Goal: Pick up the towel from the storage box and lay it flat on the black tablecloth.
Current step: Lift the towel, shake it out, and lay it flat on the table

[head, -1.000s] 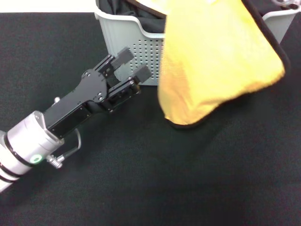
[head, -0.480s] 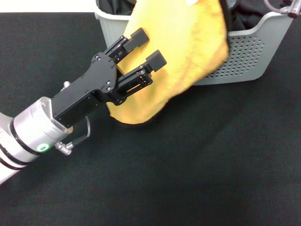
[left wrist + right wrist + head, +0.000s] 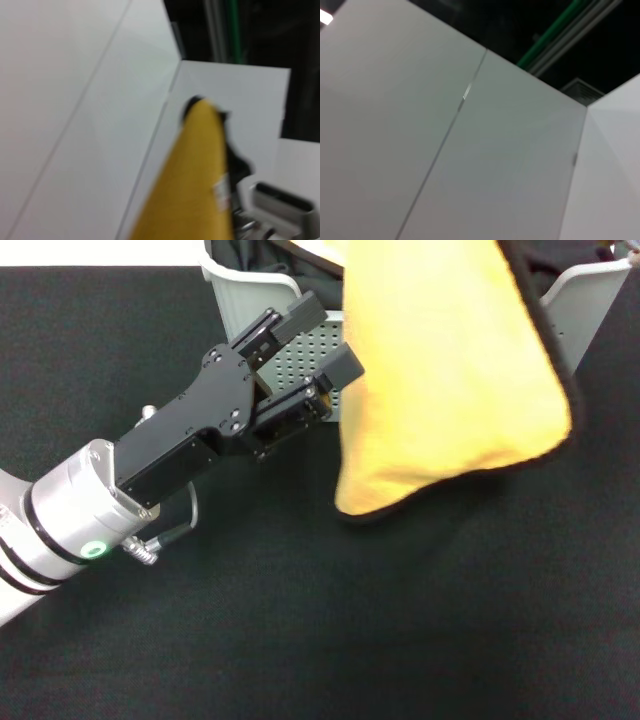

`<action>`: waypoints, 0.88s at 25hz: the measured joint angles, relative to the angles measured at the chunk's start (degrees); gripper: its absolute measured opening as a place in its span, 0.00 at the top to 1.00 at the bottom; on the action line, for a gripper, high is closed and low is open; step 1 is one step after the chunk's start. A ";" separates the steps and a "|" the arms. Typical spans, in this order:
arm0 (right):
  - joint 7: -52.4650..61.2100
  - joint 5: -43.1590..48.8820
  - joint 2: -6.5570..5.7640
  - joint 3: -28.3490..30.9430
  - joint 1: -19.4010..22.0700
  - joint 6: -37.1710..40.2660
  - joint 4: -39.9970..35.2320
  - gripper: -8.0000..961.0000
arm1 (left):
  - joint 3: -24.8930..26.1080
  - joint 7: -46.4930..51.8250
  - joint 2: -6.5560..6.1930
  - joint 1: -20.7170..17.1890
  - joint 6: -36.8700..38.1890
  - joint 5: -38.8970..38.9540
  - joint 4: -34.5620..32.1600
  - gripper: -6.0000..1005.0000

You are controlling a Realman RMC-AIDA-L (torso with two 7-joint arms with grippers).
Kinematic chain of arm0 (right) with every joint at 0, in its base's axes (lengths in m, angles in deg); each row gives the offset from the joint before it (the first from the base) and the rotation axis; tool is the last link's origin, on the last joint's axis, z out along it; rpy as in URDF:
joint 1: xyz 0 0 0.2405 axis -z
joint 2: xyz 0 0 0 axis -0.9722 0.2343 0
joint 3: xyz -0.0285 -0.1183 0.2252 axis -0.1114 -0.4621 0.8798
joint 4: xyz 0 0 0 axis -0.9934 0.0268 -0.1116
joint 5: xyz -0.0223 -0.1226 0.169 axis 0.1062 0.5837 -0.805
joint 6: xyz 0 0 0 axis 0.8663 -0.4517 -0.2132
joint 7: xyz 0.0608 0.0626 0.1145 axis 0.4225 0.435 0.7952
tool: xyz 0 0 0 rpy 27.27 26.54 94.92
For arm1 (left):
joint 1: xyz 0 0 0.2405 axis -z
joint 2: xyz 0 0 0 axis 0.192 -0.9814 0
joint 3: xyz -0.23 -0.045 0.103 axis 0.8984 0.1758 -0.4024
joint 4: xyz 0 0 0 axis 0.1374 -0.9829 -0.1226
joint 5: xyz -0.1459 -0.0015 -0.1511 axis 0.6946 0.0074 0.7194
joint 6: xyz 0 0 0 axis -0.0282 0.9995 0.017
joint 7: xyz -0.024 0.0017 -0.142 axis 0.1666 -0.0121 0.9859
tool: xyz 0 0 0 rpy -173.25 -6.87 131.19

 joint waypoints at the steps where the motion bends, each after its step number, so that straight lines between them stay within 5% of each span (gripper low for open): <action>1: -0.88 0.01 0.05 -0.33 -0.07 0.91 0.37 0.98 | -0.40 0.12 0.00 0.17 1.02 0.08 -0.04 0.16; 15: -3.86 -0.40 0.13 -2.20 -3.84 5.03 4.90 0.98 | -5.46 1.18 0.00 4.03 4.05 1.03 -0.10 0.16; 22: -3.41 -2.46 0.13 -2.37 -3.10 3.10 2.23 0.98 | -7.45 -0.14 0.00 3.32 -0.10 1.04 0.01 0.16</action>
